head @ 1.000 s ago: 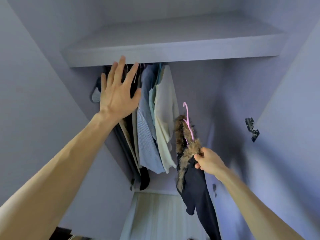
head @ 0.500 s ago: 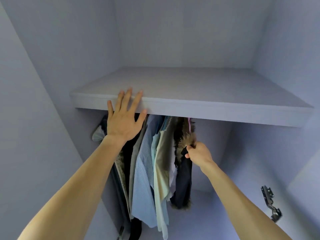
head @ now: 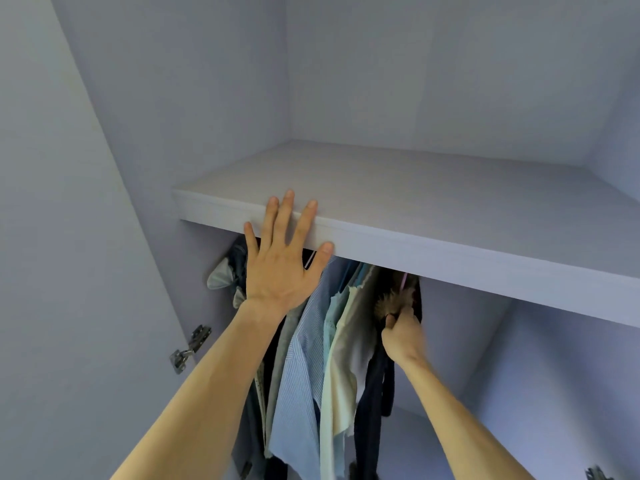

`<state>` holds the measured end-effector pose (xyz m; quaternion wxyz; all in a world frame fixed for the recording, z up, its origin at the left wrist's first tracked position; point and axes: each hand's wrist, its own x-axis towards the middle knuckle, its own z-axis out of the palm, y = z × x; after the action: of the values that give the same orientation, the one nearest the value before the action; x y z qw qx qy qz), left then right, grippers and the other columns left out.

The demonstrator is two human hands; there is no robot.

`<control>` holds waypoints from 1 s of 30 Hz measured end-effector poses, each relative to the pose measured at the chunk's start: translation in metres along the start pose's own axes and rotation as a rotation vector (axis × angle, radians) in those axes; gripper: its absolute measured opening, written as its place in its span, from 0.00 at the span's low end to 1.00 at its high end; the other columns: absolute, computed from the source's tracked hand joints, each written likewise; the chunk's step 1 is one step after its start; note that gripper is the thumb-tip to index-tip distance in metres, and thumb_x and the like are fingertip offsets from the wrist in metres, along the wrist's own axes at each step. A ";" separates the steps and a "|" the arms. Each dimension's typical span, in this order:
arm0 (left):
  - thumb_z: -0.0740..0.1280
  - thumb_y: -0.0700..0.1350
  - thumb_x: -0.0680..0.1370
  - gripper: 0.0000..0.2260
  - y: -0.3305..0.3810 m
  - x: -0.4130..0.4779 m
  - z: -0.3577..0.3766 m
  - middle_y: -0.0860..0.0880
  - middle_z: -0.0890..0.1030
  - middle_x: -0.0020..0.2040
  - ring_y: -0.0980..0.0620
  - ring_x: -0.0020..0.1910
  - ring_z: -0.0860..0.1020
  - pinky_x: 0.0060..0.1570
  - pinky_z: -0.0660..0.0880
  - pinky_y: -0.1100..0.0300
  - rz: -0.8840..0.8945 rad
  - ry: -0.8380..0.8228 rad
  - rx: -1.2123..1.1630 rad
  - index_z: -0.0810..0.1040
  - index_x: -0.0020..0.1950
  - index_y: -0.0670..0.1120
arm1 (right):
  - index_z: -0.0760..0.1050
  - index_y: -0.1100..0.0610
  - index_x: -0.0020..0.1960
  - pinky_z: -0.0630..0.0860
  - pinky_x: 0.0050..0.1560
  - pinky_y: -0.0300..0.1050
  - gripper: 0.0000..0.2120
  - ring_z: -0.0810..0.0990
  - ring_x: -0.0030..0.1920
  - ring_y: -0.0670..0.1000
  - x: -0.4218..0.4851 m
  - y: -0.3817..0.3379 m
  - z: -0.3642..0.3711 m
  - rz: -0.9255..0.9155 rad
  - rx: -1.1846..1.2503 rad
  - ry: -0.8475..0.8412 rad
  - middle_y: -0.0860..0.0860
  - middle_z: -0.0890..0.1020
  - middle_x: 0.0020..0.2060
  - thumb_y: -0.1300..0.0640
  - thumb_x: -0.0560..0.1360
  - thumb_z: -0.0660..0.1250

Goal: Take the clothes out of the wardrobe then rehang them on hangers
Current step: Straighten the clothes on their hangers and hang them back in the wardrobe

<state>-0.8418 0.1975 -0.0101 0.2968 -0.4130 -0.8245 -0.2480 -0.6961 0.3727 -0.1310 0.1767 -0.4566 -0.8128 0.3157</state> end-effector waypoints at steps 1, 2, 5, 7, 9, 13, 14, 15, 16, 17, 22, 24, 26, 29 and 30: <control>0.45 0.68 0.81 0.30 0.000 0.000 0.000 0.52 0.40 0.82 0.50 0.80 0.37 0.75 0.44 0.34 -0.005 -0.001 0.000 0.37 0.79 0.62 | 0.67 0.62 0.64 0.78 0.49 0.54 0.14 0.80 0.53 0.62 -0.002 0.001 0.002 -0.042 -0.083 0.017 0.60 0.76 0.58 0.57 0.82 0.58; 0.45 0.68 0.81 0.30 0.001 0.000 0.001 0.52 0.40 0.82 0.50 0.80 0.37 0.75 0.44 0.34 -0.011 -0.001 0.000 0.37 0.79 0.62 | 0.67 0.62 0.65 0.78 0.47 0.53 0.14 0.80 0.53 0.62 -0.004 0.002 0.003 -0.086 -0.169 0.026 0.59 0.76 0.59 0.55 0.82 0.57; 0.45 0.68 0.81 0.31 0.004 -0.001 0.002 0.51 0.39 0.82 0.49 0.80 0.37 0.75 0.46 0.32 -0.025 0.009 0.007 0.37 0.80 0.61 | 0.67 0.62 0.66 0.77 0.46 0.50 0.16 0.81 0.54 0.60 -0.005 -0.002 0.001 -0.191 -0.332 -0.013 0.58 0.75 0.61 0.53 0.83 0.57; 0.45 0.68 0.81 0.31 0.005 -0.002 0.002 0.51 0.39 0.82 0.48 0.80 0.38 0.75 0.46 0.32 -0.030 0.009 0.014 0.38 0.80 0.60 | 0.67 0.63 0.66 0.76 0.47 0.50 0.17 0.80 0.55 0.61 -0.005 -0.009 -0.001 -0.224 -0.365 -0.058 0.58 0.74 0.62 0.54 0.82 0.58; 0.45 0.68 0.81 0.32 0.008 -0.003 0.000 0.51 0.39 0.82 0.48 0.80 0.38 0.75 0.45 0.33 -0.037 0.003 0.022 0.39 0.81 0.59 | 0.65 0.64 0.67 0.76 0.46 0.49 0.18 0.81 0.55 0.61 -0.005 -0.017 0.000 -0.253 -0.391 -0.085 0.58 0.72 0.63 0.55 0.81 0.59; 0.44 0.71 0.80 0.34 0.012 -0.004 -0.008 0.51 0.39 0.82 0.49 0.80 0.38 0.74 0.41 0.37 -0.050 -0.039 0.069 0.38 0.81 0.59 | 0.64 0.64 0.68 0.78 0.50 0.51 0.19 0.80 0.56 0.62 -0.007 -0.026 0.002 -0.279 -0.343 -0.180 0.59 0.71 0.65 0.57 0.80 0.59; 0.44 0.71 0.79 0.34 0.013 -0.005 -0.012 0.51 0.40 0.82 0.49 0.80 0.38 0.74 0.41 0.38 -0.050 -0.056 0.085 0.37 0.81 0.59 | 0.64 0.64 0.69 0.78 0.52 0.52 0.19 0.79 0.57 0.62 -0.007 -0.026 -0.001 -0.271 -0.332 -0.194 0.59 0.71 0.65 0.57 0.80 0.59; 0.43 0.72 0.79 0.35 0.014 -0.005 -0.017 0.51 0.40 0.82 0.48 0.81 0.39 0.74 0.41 0.38 -0.048 -0.078 0.101 0.36 0.80 0.60 | 0.64 0.63 0.69 0.78 0.53 0.52 0.19 0.79 0.57 0.61 -0.008 -0.025 -0.004 -0.258 -0.328 -0.199 0.59 0.71 0.65 0.57 0.81 0.58; 0.43 0.73 0.78 0.35 0.015 -0.005 -0.022 0.51 0.40 0.82 0.48 0.81 0.39 0.75 0.42 0.38 -0.049 -0.105 0.115 0.35 0.80 0.60 | 0.64 0.62 0.69 0.78 0.54 0.52 0.18 0.78 0.58 0.61 -0.010 -0.023 -0.008 -0.244 -0.326 -0.201 0.59 0.73 0.64 0.56 0.81 0.58; 0.42 0.74 0.77 0.36 0.016 -0.005 -0.027 0.51 0.39 0.82 0.48 0.81 0.39 0.75 0.43 0.38 -0.053 -0.137 0.121 0.33 0.79 0.61 | 0.65 0.61 0.68 0.77 0.55 0.52 0.18 0.77 0.59 0.60 -0.014 -0.020 -0.012 -0.233 -0.330 -0.205 0.58 0.73 0.64 0.55 0.81 0.58; 0.46 0.73 0.77 0.36 0.022 -0.027 -0.052 0.55 0.35 0.81 0.50 0.81 0.41 0.76 0.41 0.39 -0.091 -0.321 -0.016 0.33 0.78 0.63 | 0.60 0.57 0.75 0.74 0.62 0.52 0.26 0.72 0.64 0.60 -0.051 -0.011 -0.024 -0.237 -0.336 -0.218 0.58 0.72 0.67 0.54 0.80 0.60; 0.51 0.69 0.79 0.35 0.018 -0.059 -0.059 0.55 0.37 0.81 0.49 0.81 0.42 0.76 0.42 0.38 -0.099 -0.361 -0.030 0.38 0.80 0.62 | 0.58 0.56 0.78 0.73 0.64 0.52 0.27 0.70 0.67 0.59 -0.077 -0.011 -0.028 -0.258 -0.298 -0.224 0.56 0.71 0.69 0.51 0.81 0.59; 0.55 0.66 0.80 0.35 0.008 -0.103 -0.068 0.54 0.37 0.81 0.48 0.81 0.41 0.76 0.43 0.38 -0.136 -0.403 -0.021 0.40 0.80 0.62 | 0.60 0.54 0.77 0.73 0.65 0.53 0.26 0.68 0.69 0.57 -0.110 -0.013 -0.029 -0.311 -0.241 -0.227 0.54 0.71 0.71 0.49 0.81 0.59; 0.57 0.64 0.80 0.34 -0.016 -0.177 -0.088 0.54 0.38 0.82 0.49 0.81 0.41 0.76 0.42 0.38 -0.227 -0.481 0.050 0.42 0.80 0.62 | 0.66 0.53 0.75 0.71 0.67 0.50 0.23 0.67 0.71 0.53 -0.167 -0.016 -0.025 -0.437 -0.146 -0.219 0.50 0.72 0.71 0.48 0.81 0.60; 0.56 0.64 0.80 0.34 -0.025 -0.203 -0.097 0.53 0.38 0.82 0.49 0.81 0.40 0.77 0.41 0.38 -0.261 -0.510 0.084 0.42 0.81 0.62 | 0.66 0.52 0.75 0.69 0.68 0.48 0.23 0.66 0.72 0.51 -0.186 -0.017 -0.023 -0.486 -0.123 -0.221 0.48 0.72 0.71 0.47 0.81 0.60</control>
<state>-0.7373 0.0123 -0.0874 0.0625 -0.3399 -0.9282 -0.1379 -0.5968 0.2151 -0.1025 0.1295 -0.2210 -0.9305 0.2618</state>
